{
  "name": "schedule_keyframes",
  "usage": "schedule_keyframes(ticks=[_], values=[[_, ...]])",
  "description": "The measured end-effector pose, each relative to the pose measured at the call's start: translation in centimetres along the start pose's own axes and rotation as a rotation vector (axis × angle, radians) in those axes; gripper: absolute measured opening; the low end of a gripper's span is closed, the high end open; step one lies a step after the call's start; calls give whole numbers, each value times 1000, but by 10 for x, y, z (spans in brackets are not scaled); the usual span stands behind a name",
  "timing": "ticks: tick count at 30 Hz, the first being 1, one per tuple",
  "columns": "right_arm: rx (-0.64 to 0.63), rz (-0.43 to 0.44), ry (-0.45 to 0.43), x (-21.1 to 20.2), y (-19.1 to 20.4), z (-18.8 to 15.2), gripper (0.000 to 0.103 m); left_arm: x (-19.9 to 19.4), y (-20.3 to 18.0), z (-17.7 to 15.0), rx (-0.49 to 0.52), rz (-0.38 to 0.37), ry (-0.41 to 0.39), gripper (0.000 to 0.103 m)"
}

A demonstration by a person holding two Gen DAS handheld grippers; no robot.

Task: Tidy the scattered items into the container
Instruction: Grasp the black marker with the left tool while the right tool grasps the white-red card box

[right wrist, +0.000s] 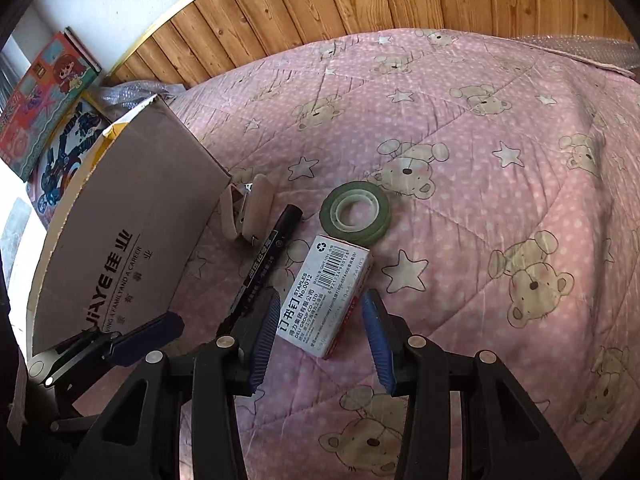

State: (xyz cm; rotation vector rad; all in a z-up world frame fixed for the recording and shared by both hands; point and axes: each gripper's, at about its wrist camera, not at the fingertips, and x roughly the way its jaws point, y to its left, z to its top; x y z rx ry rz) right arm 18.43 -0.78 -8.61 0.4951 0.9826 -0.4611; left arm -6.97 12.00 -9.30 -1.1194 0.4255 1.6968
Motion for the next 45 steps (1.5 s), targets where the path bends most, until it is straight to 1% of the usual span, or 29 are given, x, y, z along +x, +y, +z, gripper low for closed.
schedule_keyframes(ticks=[1,2,3,7,9,12,14,15,16,17,18,19,21,22,23,25,28,32,35,40,45], values=[[-12,-11,20,7,2,1,45,2,1,1,-3,-3,1,43],[-21,-11,30,13,2,2,48,4,2,1,-5,-3,2,43],[-35,-14,27,15,4,3,48,7,2,2,-4,-3,6,43],[-88,-13,47,15,2,5,47,20,-1,7,5,-16,29,43],[-102,-34,59,10,-4,5,47,26,-3,9,5,-19,37,43],[-86,-66,67,1,-19,3,47,37,-5,13,-1,-27,52,43],[-55,-60,73,-3,-30,2,47,41,-7,16,5,-19,40,41],[-40,-49,75,-3,-33,2,47,42,-9,17,21,-7,33,38],[-30,-42,75,-3,-34,2,47,44,-11,18,35,9,29,22],[-26,-37,73,-2,-34,2,51,45,-10,19,44,21,27,16],[-27,-37,68,-1,-33,2,53,45,-9,20,47,23,25,13],[-37,-40,60,0,-30,2,58,44,-7,20,46,19,23,13],[-52,-52,40,1,-26,0,59,42,-6,18,49,13,20,13],[-76,-79,30,1,-25,-1,48,41,-6,16,49,12,20,13],[-98,-93,20,1,-24,-2,45,39,-5,15,45,10,20,13],[-83,-78,7,-3,-30,-5,42,36,-5,13,32,6,24,13],[-47,-53,1,-12,-37,-9,42,27,-5,6,10,-14,28,13],[-1,-24,-15,-27,-44,-20,42,10,-9,-4,10,-35,19,13],[11,-14,-22,-31,-39,-23,42,-5,-12,-13,10,-47,9,13],[-10,-1,-22,-43,-26,-42,42,-31,-15,-27,4,-73,-6,13],[-54,-10,-32,-55,-13,-56,42,-52,-15,-40,-2,-84,-15,13]])
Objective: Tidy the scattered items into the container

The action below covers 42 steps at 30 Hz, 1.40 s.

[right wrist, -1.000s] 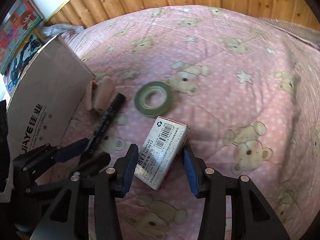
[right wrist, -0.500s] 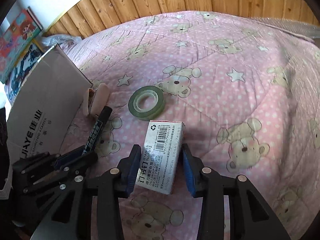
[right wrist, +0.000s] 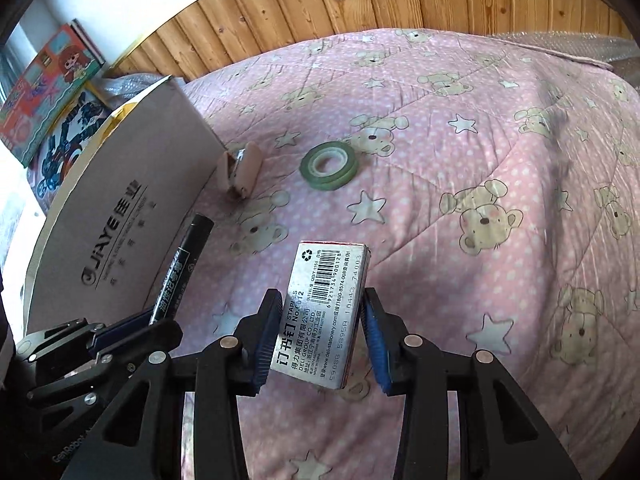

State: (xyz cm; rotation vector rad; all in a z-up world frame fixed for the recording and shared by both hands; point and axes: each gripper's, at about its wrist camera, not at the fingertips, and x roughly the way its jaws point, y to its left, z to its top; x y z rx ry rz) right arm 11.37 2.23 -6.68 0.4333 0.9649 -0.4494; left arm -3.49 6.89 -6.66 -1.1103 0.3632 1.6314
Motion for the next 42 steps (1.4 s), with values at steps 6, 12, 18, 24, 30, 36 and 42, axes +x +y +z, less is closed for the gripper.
schedule_keyframes(ticks=[6,12,18,24,30,36,42], values=[[-22,1,-15,-16,10,-17,42,-22,-1,-14,-8,-14,-11,13],[-43,0,-23,-35,22,-40,42,-39,-3,-26,-12,-29,-21,13],[-59,19,-20,-46,32,-58,42,-55,0,-33,-28,-50,-36,13],[-75,46,-22,-61,44,-80,42,-77,6,-34,-47,-69,-73,13],[-100,68,-38,-81,58,-96,42,-99,10,-36,-34,-70,-120,13],[-134,88,-65,-103,73,-106,42,-118,16,-38,-33,-72,-159,13],[-190,106,-98,-123,94,-106,42,-133,25,-41,-55,-93,-186,13]])
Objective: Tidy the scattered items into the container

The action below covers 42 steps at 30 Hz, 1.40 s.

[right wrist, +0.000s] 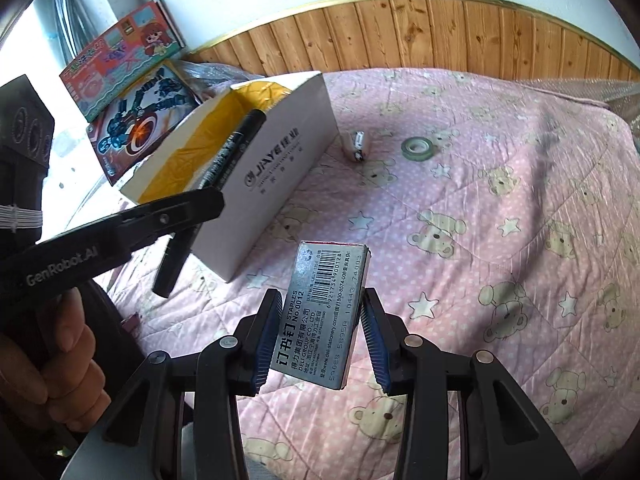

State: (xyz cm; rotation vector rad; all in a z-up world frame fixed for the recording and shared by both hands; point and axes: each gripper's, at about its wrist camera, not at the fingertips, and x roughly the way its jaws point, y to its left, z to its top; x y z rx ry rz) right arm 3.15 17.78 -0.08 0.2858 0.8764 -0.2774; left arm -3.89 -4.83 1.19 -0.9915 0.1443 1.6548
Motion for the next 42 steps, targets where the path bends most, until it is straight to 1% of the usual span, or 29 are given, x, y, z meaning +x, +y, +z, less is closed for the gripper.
schedule_keyframes(ticks=[12,19,32,42], values=[[-110,32,-59,-24,45,16,42,-39,21,3,-51,-36,-60,13],[-167,54,-93,-37,68,28,42,-58,38,7,-89,-40,-101,13],[-270,95,-136,-45,108,54,42,-87,76,21,-152,-11,-171,13],[-353,123,-164,-41,134,79,42,-101,107,42,-186,18,-216,13]])
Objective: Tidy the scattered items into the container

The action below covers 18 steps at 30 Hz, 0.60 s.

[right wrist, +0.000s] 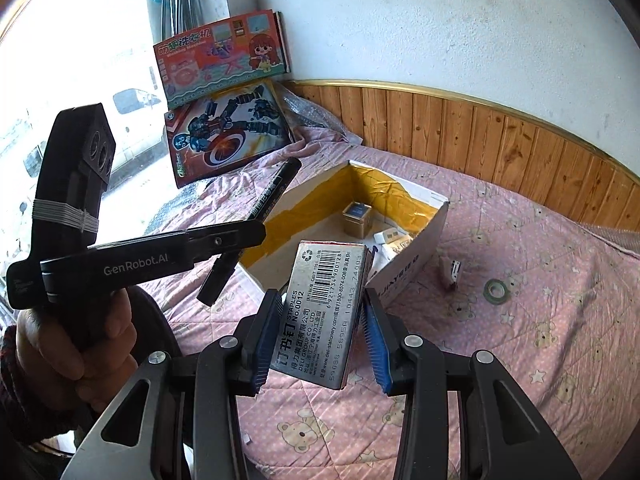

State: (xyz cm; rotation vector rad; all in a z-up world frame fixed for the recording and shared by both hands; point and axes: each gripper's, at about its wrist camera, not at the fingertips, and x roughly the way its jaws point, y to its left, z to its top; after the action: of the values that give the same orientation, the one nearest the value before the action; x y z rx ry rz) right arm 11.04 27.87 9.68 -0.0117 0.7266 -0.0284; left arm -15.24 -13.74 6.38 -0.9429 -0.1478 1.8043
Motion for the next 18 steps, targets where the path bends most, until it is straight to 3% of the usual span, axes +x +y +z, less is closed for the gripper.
schedule_keyframes(ticks=[10,18], values=[[-66,19,6,29,4,28,42,13,26,31,-14,42,4,13],[-84,54,34,62,-4,52,42,49,52,54,-66,75,80,13]])
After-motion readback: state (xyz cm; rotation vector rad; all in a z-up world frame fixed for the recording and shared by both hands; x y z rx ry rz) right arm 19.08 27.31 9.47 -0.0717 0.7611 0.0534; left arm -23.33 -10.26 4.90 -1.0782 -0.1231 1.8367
